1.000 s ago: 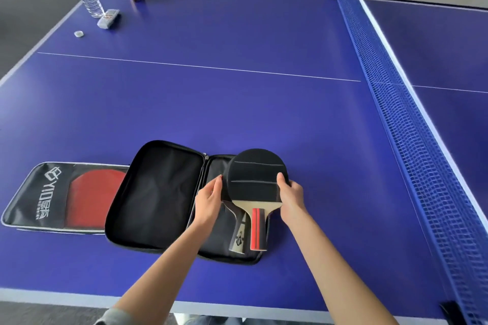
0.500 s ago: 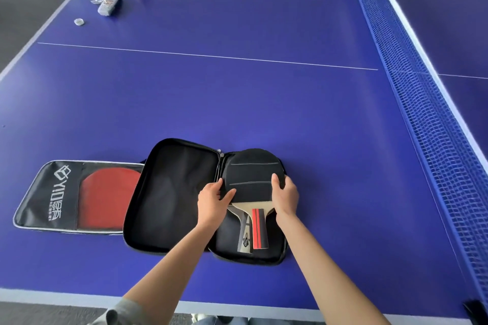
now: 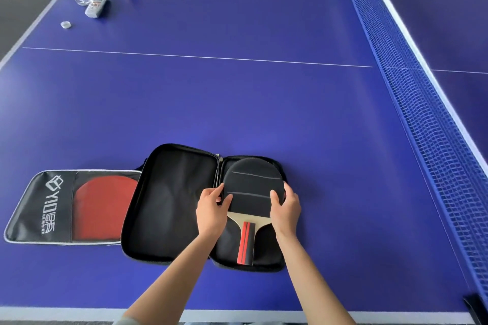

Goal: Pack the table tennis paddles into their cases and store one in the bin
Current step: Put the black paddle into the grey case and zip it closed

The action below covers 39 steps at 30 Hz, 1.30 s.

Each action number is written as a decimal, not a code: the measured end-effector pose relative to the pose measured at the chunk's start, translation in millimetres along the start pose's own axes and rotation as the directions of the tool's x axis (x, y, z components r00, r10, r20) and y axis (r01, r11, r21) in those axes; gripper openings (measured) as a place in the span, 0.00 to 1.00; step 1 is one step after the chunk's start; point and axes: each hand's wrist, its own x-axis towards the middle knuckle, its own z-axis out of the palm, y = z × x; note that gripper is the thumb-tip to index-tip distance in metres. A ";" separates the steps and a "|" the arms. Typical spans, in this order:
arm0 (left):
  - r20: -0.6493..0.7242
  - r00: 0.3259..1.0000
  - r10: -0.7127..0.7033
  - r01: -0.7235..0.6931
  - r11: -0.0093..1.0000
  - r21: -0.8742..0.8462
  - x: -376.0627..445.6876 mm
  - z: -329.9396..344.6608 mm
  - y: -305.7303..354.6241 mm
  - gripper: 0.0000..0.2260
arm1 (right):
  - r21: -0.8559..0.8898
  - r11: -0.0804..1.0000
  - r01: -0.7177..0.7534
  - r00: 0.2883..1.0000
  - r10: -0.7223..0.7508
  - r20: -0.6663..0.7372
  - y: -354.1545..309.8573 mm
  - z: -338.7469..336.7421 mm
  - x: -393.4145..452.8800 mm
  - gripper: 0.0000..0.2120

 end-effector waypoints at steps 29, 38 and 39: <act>-0.108 0.994 -0.031 0.012 0.984 -0.176 -0.2 13.5 10.0 0.19 | -0.144 0.980 0.139 0.990 -0.131 0.060 -8.4 -7.7 37.0 0.18; -0.124 0.983 -0.134 0.086 0.940 -0.331 -8.9 5.4 8.2 0.18 | -0.067 0.994 0.091 0.995 -0.088 0.052 -2.9 -3.6 34.2 0.17; -0.120 0.982 -0.144 0.095 0.934 -0.344 -8.9 5.6 8.0 0.18 | -0.067 0.994 0.089 0.995 -0.086 0.054 -2.8 -3.7 34.5 0.17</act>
